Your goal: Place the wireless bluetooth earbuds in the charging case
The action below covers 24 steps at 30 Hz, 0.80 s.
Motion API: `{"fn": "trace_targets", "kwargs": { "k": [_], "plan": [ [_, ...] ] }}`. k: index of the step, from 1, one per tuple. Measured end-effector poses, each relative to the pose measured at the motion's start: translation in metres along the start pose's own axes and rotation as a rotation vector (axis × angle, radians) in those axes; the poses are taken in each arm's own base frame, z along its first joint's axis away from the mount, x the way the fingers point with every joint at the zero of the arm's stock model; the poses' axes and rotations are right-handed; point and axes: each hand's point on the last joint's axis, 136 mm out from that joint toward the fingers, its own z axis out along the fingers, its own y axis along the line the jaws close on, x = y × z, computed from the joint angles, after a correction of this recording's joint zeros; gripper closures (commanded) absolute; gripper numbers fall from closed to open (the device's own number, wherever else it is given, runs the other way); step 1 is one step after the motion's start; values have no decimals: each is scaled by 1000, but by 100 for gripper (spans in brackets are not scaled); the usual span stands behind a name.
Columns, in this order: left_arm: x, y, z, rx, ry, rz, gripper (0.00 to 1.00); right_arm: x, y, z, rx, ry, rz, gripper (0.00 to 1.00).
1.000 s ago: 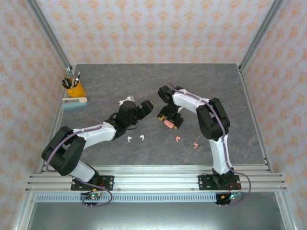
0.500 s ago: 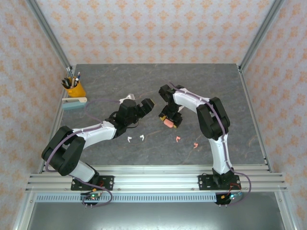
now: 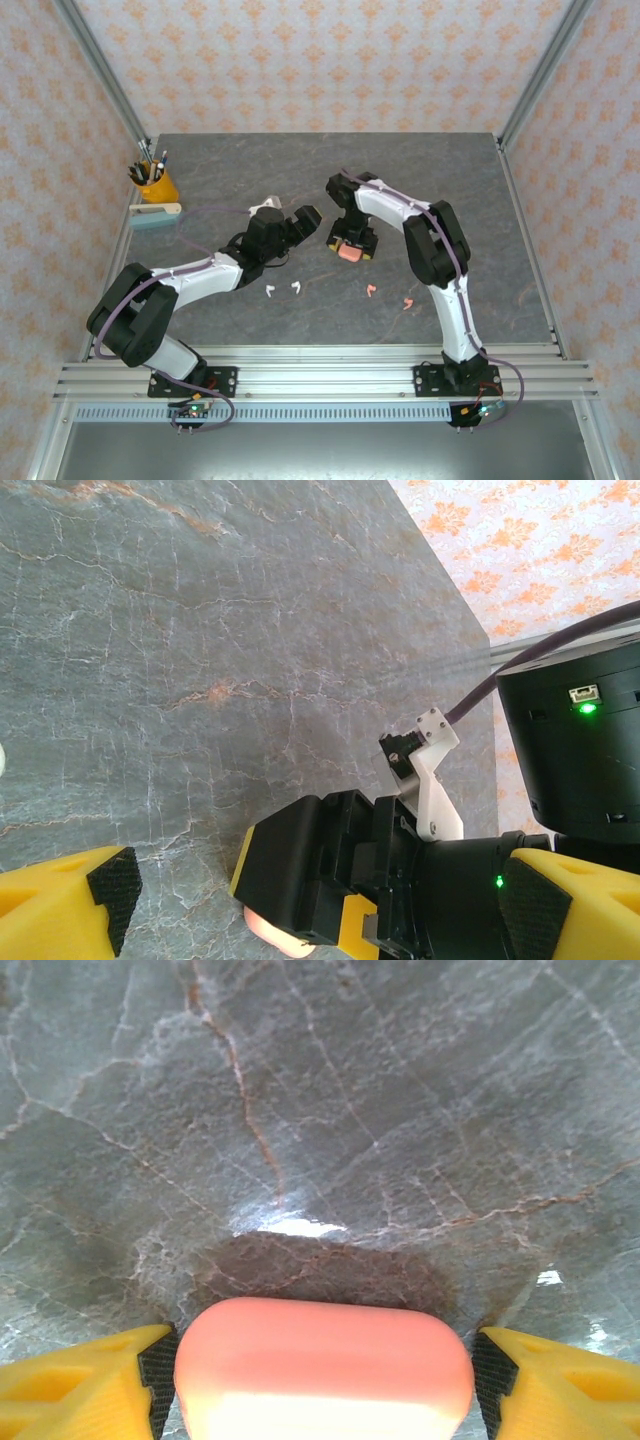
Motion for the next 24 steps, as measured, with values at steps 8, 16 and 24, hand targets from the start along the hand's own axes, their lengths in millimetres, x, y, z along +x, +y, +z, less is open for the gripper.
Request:
{"fn": "trace_targets", "kwargs": {
  "k": [8, 16, 24],
  "plan": [
    [0, 0, 0, 0, 0, 0, 5, 1, 1, 1, 13, -15, -17, 24],
    [0, 0, 0, 0, 0, 0, 5, 2, 2, 1, 10, -11, 19, 25],
    [0, 0, 0, 0, 0, 0, 5, 4, 4, 1, 1, -1, 70, 26]
  ]
}}
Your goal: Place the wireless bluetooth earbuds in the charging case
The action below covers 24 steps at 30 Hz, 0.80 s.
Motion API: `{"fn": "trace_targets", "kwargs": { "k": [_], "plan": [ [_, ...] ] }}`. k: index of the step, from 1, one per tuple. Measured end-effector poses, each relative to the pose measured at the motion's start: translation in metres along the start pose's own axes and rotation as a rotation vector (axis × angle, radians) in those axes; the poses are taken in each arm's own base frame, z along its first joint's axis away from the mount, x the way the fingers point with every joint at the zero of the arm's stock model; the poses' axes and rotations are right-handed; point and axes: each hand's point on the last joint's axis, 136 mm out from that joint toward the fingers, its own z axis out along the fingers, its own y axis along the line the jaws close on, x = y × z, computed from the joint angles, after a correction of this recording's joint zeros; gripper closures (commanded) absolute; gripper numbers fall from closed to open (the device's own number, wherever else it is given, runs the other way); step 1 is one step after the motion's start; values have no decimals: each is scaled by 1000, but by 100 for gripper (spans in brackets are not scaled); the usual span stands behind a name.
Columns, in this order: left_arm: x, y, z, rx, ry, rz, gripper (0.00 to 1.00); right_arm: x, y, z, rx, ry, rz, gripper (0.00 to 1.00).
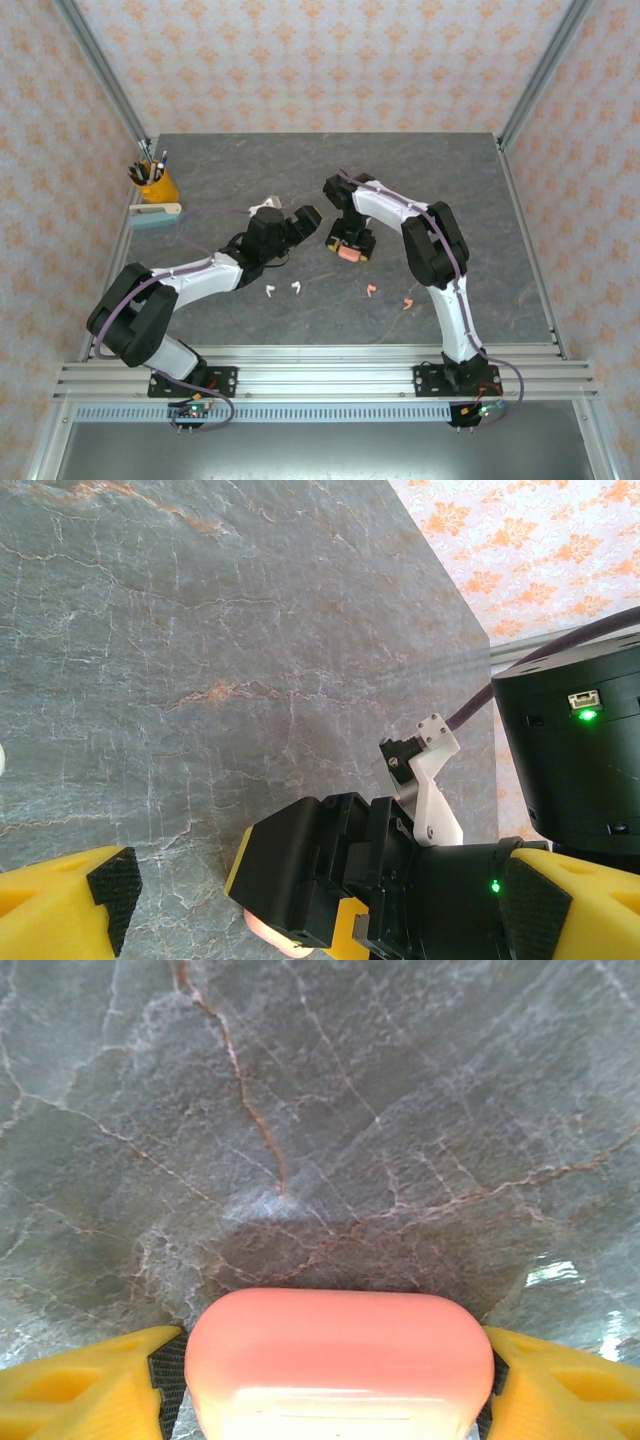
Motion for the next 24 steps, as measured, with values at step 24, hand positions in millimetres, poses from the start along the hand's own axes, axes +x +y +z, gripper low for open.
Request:
{"fn": "trace_targets", "kwargs": {
  "k": [24],
  "plan": [
    [0, 1, 0, -1, 1, 0, 5, 1, 0, -2, -15, -11, 23, 45]
  ]
}}
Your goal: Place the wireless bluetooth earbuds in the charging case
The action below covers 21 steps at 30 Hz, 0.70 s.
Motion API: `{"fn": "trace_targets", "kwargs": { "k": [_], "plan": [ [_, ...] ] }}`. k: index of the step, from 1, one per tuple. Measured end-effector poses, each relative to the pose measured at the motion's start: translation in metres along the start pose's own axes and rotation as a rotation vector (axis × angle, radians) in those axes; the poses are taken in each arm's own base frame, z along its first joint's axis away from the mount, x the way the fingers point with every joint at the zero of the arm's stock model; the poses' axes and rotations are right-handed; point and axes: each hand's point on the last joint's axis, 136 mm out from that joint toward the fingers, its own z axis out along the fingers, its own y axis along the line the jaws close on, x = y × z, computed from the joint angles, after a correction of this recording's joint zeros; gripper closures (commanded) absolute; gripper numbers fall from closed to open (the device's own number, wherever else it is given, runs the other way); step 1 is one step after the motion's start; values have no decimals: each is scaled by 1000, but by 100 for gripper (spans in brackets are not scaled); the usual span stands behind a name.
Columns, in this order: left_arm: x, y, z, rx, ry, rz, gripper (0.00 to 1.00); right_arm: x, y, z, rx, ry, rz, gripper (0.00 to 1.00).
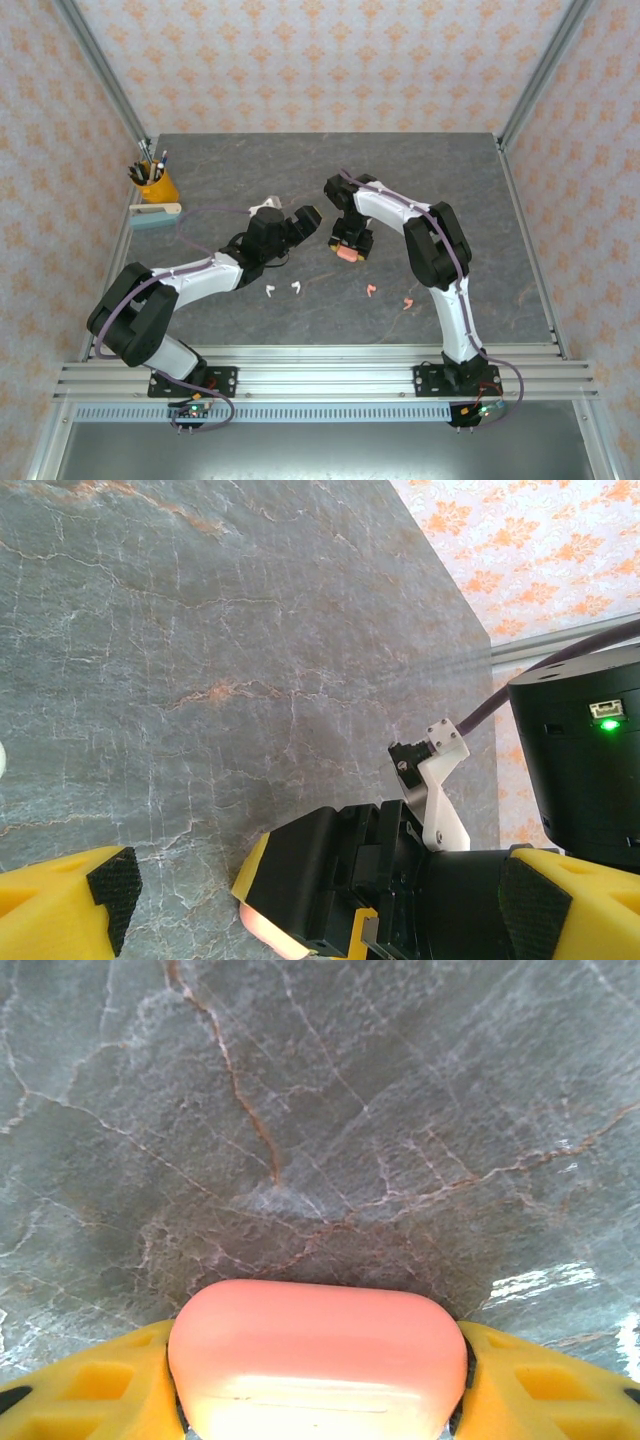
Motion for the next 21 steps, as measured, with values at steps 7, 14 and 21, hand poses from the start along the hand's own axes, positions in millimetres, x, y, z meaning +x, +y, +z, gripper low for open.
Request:
{"fn": "trace_targets", "kwargs": {
  "k": [7, 14, 21],
  "plan": [
    [1, 2, 0, -3, 2, 8, 5, 0, 0, -2, -4, -2, 11, 46],
    [4, 8, 0, -16, 9, 26, 5, -4, -1, -4, -10, -5, 33, 46],
    [17, 15, 8, -22, 44, 32, 5, -14, -3, -8, -26, -15, 68, 46]
  ]
}}
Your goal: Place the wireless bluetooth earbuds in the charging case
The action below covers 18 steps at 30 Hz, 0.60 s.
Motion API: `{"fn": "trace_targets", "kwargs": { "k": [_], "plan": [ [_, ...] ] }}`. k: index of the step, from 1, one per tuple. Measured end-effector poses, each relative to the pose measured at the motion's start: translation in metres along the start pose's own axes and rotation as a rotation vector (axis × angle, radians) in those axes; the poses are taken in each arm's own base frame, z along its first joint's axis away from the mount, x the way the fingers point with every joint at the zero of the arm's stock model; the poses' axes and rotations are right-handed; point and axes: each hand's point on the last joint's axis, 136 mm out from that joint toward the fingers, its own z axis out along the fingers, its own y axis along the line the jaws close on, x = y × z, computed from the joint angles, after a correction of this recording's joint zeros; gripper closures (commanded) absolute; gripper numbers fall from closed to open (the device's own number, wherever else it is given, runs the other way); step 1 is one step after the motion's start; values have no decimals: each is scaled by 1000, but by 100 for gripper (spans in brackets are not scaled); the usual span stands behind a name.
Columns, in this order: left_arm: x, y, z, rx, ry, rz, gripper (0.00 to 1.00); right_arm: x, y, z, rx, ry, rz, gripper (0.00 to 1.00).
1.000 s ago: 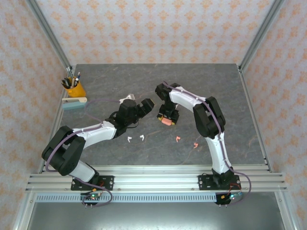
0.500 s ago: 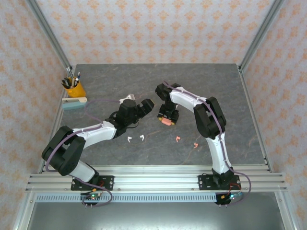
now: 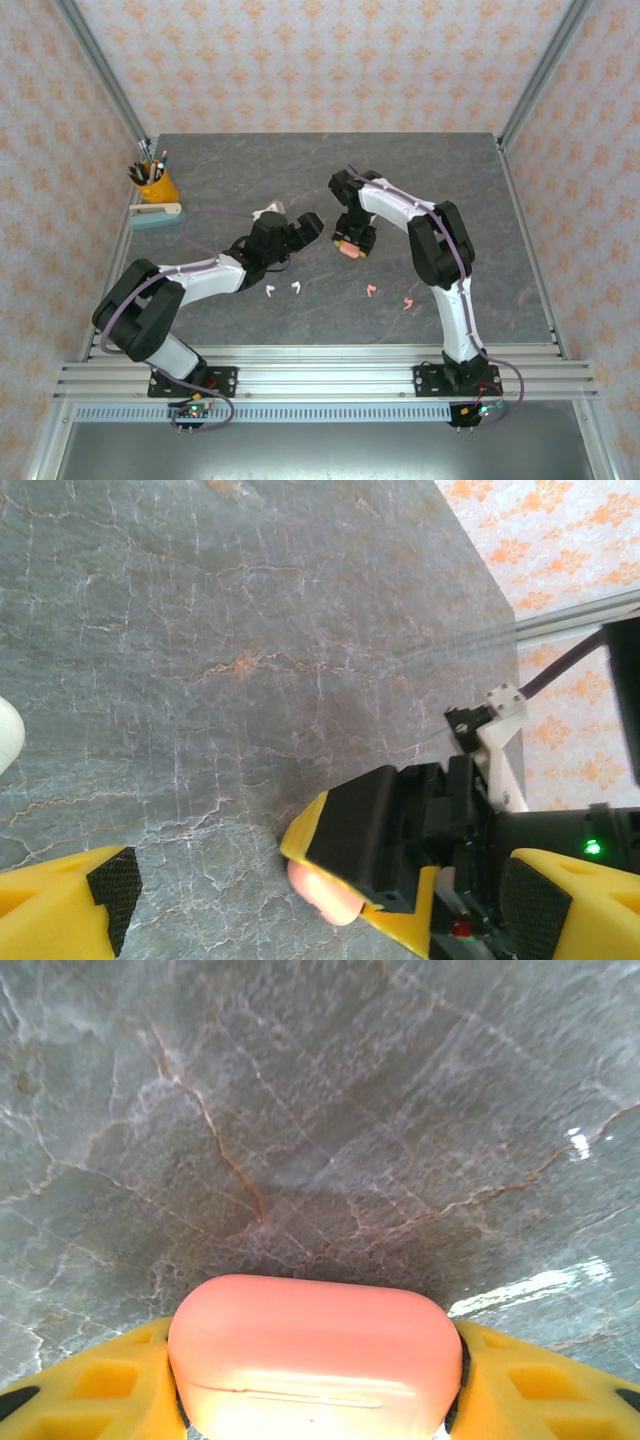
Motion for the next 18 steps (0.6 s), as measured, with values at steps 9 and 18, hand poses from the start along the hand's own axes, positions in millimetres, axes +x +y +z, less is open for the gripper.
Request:
{"fn": "trace_targets", "kwargs": {
  "k": [9, 18],
  "plan": [
    [16, -4, 17, 56, 52, 9, 5, -18, 5, -9, -53, -23, 55, 46],
    [40, -1, 32, 86, 114, 28, 8, -30, 9, -12, -102, -20, 116, 46]
  ]
}}
